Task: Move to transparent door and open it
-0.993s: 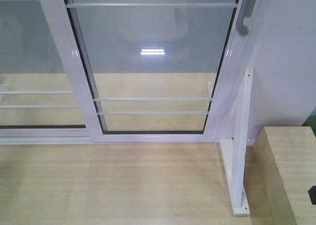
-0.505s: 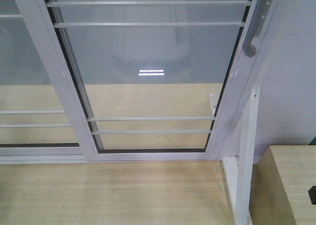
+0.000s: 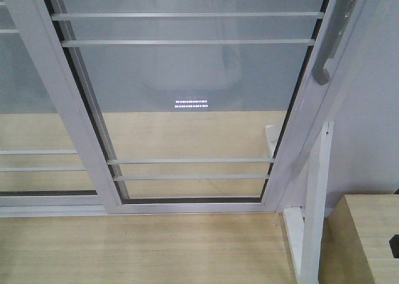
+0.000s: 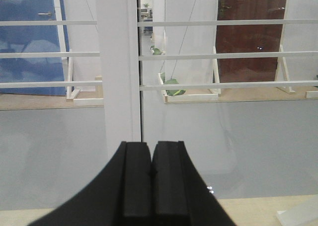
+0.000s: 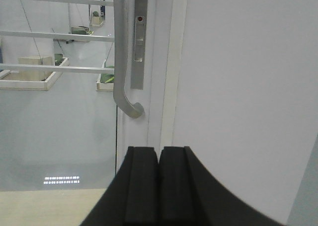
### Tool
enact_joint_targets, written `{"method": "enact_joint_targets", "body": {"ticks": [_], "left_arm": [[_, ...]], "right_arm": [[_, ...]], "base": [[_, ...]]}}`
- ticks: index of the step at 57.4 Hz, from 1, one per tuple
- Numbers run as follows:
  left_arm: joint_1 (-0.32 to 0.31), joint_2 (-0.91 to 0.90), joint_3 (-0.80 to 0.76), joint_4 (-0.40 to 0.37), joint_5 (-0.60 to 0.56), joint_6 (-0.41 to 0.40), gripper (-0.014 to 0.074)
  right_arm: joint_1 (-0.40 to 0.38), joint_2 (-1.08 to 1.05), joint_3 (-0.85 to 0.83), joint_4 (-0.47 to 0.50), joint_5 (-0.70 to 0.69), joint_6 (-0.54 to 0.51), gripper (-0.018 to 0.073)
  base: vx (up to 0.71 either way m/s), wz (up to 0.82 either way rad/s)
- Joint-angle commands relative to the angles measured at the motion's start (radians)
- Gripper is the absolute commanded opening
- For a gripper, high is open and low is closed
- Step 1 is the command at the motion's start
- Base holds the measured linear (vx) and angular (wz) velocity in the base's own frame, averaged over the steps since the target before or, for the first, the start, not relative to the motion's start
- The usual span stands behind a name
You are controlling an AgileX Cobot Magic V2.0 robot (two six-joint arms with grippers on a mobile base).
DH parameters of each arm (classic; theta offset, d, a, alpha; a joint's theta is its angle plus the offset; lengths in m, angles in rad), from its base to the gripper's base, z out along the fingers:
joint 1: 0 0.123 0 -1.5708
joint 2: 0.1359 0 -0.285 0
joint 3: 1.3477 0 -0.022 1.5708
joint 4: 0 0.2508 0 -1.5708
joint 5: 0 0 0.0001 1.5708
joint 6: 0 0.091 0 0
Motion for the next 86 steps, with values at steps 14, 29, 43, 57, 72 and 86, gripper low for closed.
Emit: {"method": "enact_joint_targets", "body": {"ticks": [14, 29, 43, 57, 72, 86], "left_arm": [[-0.005, -0.002, 0.03, -0.002, -0.082, -0.009, -0.0006], [-0.003, -0.001, 0.03, -0.002, -0.082, -0.009, -0.0006], [-0.004, -0.003, 0.03, -0.002, -0.08, -0.009, -0.0006], [-0.004, -0.003, 0.03, -0.002, -0.079, -0.009, -0.0006], [-0.004, -0.003, 0.03, -0.002, -0.079, -0.009, -0.0006], [-0.004, -0.003, 0.03, -0.002, -0.079, -0.009, -0.0006]], "right_arm": [[-0.004, -0.011, 0.013, -0.002, -0.081, -0.003, -0.0005], [-0.004, 0.013, 0.013, -0.002, -0.09, -0.003, -0.0005], [-0.004, 0.013, 0.013, -0.002, -0.084, -0.003, -0.0005], [-0.004, 0.013, 0.013, -0.002, -0.084, -0.003, -0.0005], [-0.004, 0.013, 0.013, -0.002, -0.084, -0.003, -0.0005], [-0.004, 0.013, 0.013, -0.002, -0.092, -0.003, -0.0005]], "base": [[0.05, 0.0], [0.04, 0.02], [0.0, 0.0], [0.0, 0.0], [0.0, 0.0], [0.0, 0.0]]}}
